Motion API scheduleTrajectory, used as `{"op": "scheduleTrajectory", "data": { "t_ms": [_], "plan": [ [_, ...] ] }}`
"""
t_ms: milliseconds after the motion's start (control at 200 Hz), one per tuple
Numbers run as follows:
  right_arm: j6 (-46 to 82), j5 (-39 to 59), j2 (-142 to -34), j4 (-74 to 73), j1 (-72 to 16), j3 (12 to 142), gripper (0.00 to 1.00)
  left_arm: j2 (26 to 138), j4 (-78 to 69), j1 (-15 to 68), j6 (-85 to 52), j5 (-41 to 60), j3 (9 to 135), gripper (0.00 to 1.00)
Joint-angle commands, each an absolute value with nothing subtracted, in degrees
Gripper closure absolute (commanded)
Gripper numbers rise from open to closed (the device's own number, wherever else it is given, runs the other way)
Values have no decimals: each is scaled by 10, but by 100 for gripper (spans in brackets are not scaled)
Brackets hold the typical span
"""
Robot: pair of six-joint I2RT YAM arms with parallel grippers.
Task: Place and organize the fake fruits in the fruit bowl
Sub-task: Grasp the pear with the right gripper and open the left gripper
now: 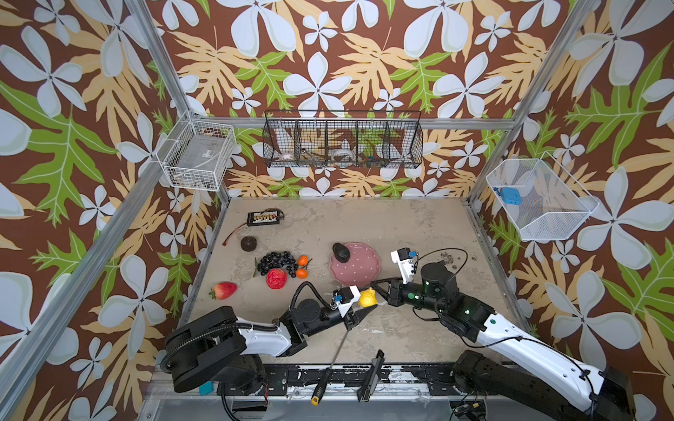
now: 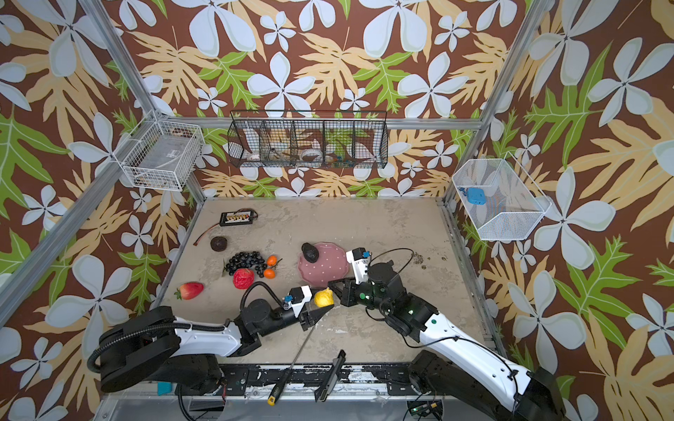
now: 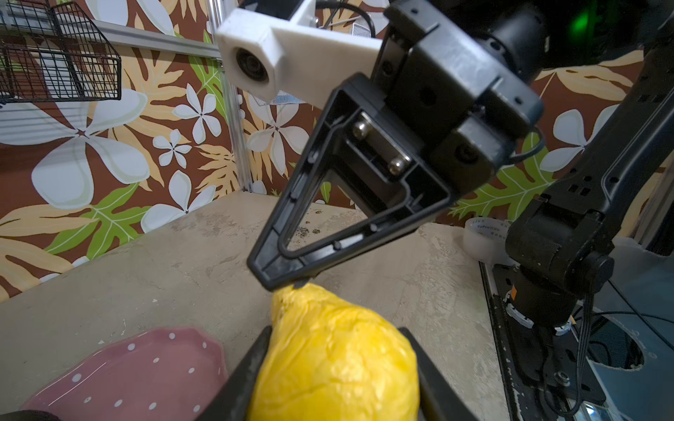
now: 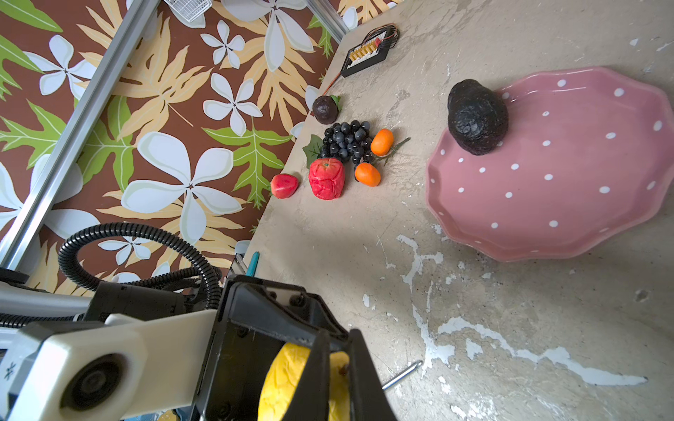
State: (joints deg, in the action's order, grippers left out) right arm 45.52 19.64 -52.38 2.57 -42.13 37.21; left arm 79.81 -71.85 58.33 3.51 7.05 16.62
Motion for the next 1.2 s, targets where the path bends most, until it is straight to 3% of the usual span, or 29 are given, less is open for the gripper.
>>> {"op": "scheduleTrajectory", "data": {
  "t_ms": [0,190,601,751,826,1041,1191],
  "plan": [
    [460,206,-524,12,-423,376,91,800,-746,585,43,63,170,51],
    [459,202,-526,15,-422,383,100,802,-746,586,44,59,168,50],
    [441,155,-534,41,-422,402,100,800,-716,587,38,48,177,34],
    [418,110,-549,56,-422,423,100,789,-701,586,23,18,171,18],
    [395,68,-562,61,-422,433,100,773,-691,586,16,-9,161,1],
    [314,-64,-644,31,-422,452,100,655,-607,586,-56,-155,113,1],
    [279,-113,-723,-18,-421,473,100,539,-551,587,-86,-198,68,1]
  ]
}}
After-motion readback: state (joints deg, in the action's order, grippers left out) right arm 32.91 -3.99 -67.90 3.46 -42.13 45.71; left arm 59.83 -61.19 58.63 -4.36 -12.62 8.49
